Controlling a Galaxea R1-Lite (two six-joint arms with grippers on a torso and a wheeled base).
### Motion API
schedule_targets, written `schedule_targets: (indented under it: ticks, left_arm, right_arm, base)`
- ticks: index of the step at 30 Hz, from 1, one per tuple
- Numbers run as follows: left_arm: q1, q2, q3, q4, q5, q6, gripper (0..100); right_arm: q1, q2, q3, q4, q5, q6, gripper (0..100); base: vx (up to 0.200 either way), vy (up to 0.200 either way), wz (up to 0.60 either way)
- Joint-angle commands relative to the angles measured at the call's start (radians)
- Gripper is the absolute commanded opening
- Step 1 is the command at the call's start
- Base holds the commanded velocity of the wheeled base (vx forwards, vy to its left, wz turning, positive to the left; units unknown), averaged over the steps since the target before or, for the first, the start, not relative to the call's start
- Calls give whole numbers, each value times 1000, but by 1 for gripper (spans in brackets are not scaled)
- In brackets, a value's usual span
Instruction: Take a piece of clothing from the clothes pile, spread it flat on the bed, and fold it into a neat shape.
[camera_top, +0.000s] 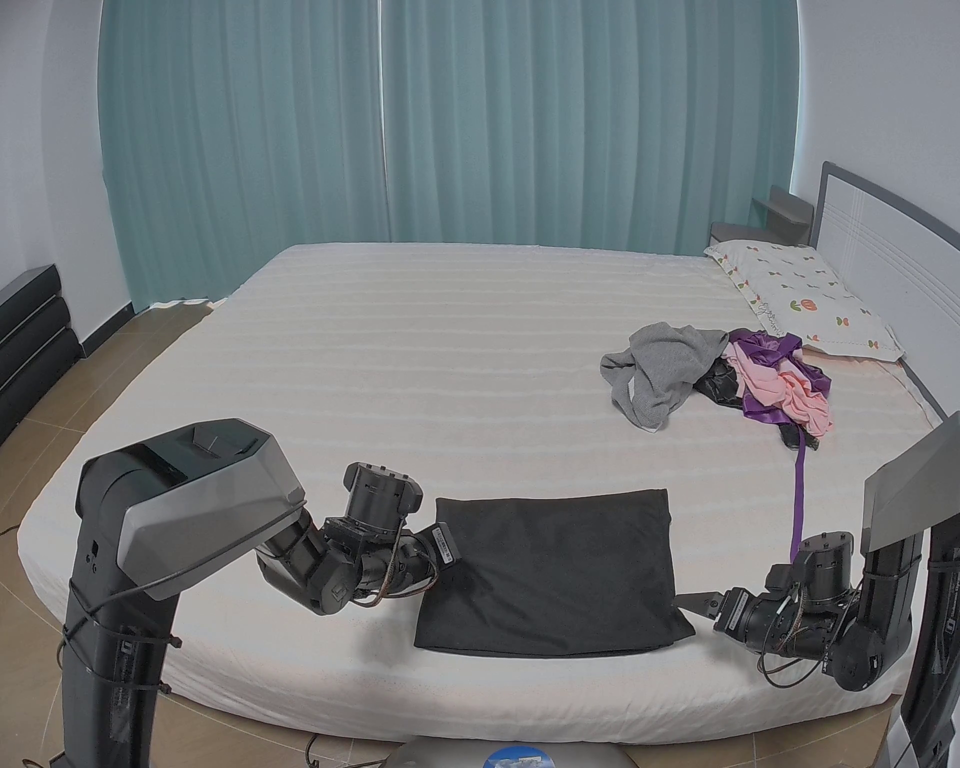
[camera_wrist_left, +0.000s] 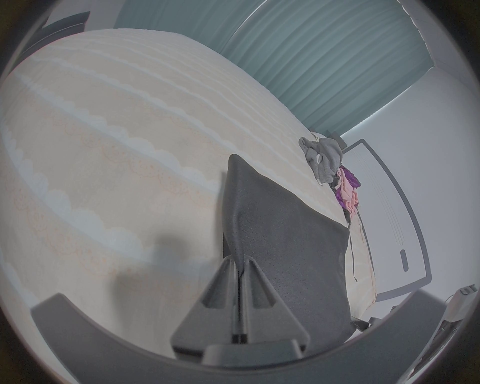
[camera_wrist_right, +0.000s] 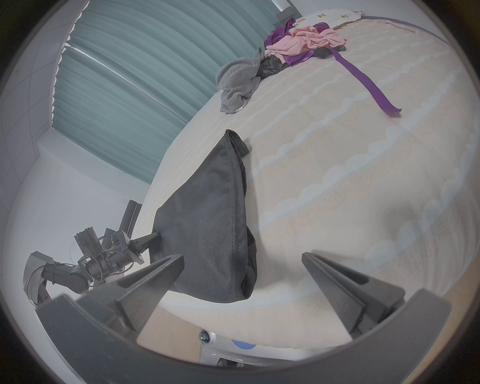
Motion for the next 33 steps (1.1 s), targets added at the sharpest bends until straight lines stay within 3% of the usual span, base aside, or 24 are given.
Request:
schedule_targets:
  ticks: [1,9,22,33]
  left_arm:
    - [2,-15,11,0,0,-3,0]
    - [5,-36,22,-2,0,-58,0]
    - [7,-47,33,-4,-2,-63,0]
    - [10,-67,48,-2,0,-109,0]
  right_arm:
    - [0,1,0,0,0,0,100]
    - [-12,-13,7,-2,-1,0,100]
    - [-14,-11,6,-2,-1,2,100]
    - [-14,-7,1,-2,-1,4,100]
  base:
    - [0,0,0]
    - [0,0,0]
    - [0,0,0]
    - [0,200,0]
